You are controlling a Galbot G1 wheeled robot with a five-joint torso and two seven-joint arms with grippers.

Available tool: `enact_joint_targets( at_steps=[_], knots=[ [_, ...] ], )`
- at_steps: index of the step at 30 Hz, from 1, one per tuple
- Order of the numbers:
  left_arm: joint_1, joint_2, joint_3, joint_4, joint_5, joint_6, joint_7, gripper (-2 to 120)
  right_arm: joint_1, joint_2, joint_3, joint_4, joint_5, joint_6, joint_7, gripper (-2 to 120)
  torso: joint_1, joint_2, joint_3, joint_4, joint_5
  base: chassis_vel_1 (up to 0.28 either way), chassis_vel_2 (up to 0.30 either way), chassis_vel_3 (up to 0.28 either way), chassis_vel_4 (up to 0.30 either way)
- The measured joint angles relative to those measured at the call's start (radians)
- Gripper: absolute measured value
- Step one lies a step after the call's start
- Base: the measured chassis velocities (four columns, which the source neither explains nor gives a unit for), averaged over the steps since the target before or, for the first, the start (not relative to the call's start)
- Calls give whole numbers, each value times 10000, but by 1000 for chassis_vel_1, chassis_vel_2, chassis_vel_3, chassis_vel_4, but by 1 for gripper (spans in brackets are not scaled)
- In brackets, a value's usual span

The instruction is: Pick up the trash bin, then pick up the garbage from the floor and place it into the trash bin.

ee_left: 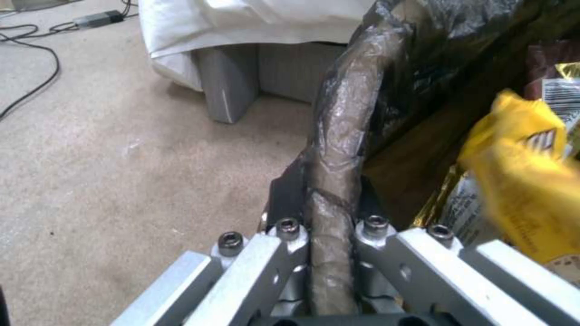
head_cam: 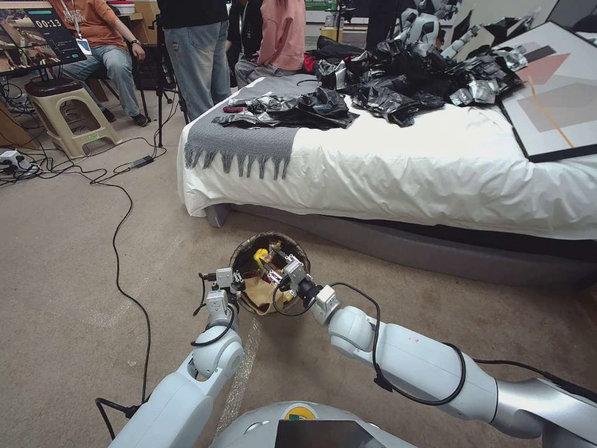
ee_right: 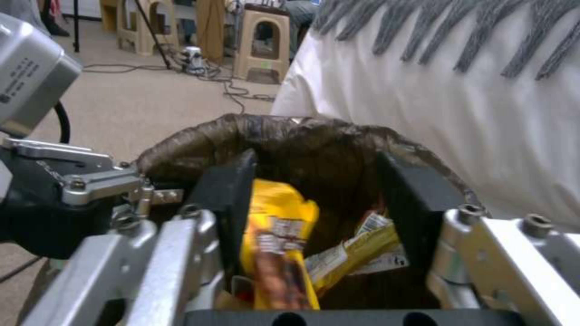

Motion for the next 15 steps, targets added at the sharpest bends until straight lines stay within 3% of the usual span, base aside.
enact_joint_targets(
  at_steps=[7, 10, 14, 15],
  knots=[
    [-6, -6, 6, -4, -9, 0, -2, 2, 4, 72, 11, -76, -10, 0, 69, 72, 0, 0, 0, 0, 0, 0, 0, 0, 0],
    [-6, -1, 6, -10, -16, 0, -5, 2, 36, 124, 6, -105, -22, -6, 145, 90, 0, 0, 0, 0, 0, 0, 0, 0, 0],
    [-6, -1, 7, -9, -17, 1, -6, 2, 39, 129, 6, -107, -23, -6, 155, 92, 0, 0, 0, 0, 0, 0, 0, 0, 0],
    [-6, 0, 9, -10, -19, 1, -7, 2, 43, 154, 6, -114, -23, -9, 207, 99, 0, 0, 0, 0, 0, 0, 0, 0, 0]
  ],
)
